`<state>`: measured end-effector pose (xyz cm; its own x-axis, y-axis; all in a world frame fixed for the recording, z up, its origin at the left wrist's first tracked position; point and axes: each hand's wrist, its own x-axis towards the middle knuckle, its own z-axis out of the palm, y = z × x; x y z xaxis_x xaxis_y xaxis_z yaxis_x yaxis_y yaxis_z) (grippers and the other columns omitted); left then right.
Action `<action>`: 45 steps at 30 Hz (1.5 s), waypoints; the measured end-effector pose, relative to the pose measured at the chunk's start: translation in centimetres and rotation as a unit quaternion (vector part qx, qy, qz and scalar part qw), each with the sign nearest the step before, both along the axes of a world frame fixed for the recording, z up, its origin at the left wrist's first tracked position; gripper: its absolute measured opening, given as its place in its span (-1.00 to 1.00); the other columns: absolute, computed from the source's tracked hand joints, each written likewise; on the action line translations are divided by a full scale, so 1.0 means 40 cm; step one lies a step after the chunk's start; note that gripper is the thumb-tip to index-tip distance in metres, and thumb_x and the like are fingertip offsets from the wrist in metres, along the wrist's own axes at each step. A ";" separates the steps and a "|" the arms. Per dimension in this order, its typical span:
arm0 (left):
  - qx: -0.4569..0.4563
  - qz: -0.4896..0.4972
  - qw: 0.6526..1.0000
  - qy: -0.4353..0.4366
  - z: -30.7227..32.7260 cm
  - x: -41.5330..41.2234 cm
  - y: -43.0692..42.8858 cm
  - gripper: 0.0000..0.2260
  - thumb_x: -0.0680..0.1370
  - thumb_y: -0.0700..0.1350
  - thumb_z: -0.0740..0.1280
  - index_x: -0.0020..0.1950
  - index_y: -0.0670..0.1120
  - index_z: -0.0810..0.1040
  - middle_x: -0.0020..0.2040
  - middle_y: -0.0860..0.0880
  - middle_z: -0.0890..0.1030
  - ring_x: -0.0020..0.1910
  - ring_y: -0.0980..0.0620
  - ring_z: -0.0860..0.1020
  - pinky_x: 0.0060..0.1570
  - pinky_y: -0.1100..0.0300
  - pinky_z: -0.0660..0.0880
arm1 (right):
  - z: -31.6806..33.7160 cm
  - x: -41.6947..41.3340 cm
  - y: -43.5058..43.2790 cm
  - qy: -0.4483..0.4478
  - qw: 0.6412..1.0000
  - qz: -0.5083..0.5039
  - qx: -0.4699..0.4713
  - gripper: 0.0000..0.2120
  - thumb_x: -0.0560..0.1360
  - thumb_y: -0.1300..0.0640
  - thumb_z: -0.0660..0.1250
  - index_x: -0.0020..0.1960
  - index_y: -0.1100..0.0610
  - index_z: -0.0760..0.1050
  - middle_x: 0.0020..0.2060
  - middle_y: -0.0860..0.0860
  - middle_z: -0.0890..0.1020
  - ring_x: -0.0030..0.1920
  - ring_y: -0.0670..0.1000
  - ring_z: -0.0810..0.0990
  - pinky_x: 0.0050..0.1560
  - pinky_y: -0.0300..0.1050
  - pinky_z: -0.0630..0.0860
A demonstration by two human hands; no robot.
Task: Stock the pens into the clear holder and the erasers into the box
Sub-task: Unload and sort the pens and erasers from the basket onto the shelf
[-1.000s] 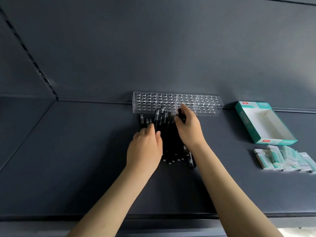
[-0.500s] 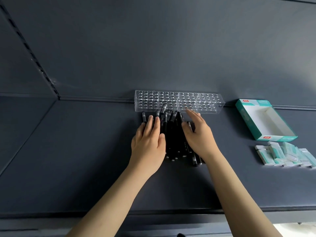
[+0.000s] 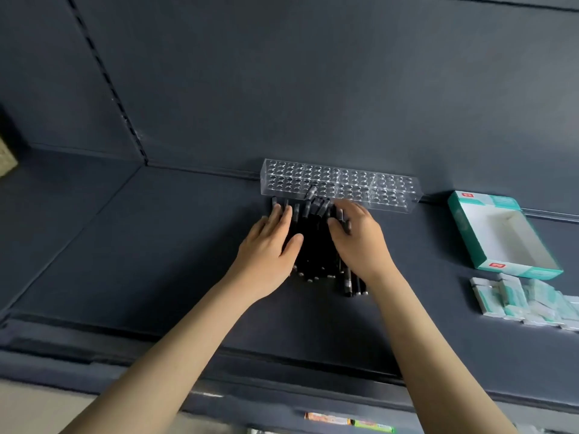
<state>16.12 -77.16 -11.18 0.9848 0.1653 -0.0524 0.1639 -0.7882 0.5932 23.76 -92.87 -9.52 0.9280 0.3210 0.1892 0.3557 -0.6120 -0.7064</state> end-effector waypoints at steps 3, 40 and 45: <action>0.023 -0.002 1.000 -0.002 0.024 -0.016 0.044 -0.49 0.67 0.14 0.02 0.60 0.09 0.01 0.61 0.13 -0.07 0.58 0.07 -0.06 0.52 0.06 -0.04 | 0.033 0.014 0.011 -0.025 0.999 0.029 -0.021 -0.69 0.57 0.19 0.31 0.31 0.15 0.52 0.23 0.06 0.57 0.23 0.09 0.52 0.12 -0.29 0.32; 0.287 0.200 0.930 -0.110 0.323 -0.629 1.688 -0.59 0.66 0.08 0.12 0.51 0.05 0.31 0.53 0.05 0.27 0.49 -0.05 0.23 0.44 -0.04 0.19 | 0.236 -0.412 1.657 -0.148 0.959 0.240 -0.033 -0.68 0.58 0.06 0.32 0.31 0.10 0.50 0.25 0.00 0.58 0.25 0.02 0.53 0.22 -0.10 0.47; 0.251 0.155 0.950 -0.098 0.308 -0.500 1.821 -0.57 0.66 0.10 0.08 0.52 0.03 0.29 0.55 0.04 0.22 0.49 -0.09 0.22 0.44 -0.05 0.20 | 0.205 -0.351 1.802 -0.109 0.959 0.234 -0.118 -0.68 0.57 0.01 0.30 0.28 0.11 0.53 0.20 0.02 0.62 0.16 0.05 0.59 0.18 0.01 0.53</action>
<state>-3.88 -4.33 1.14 0.8671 0.4050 0.2901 0.3597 -0.9118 0.1980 9.73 -20.81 -1.31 0.6180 0.7507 0.2335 0.7542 -0.4822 -0.4458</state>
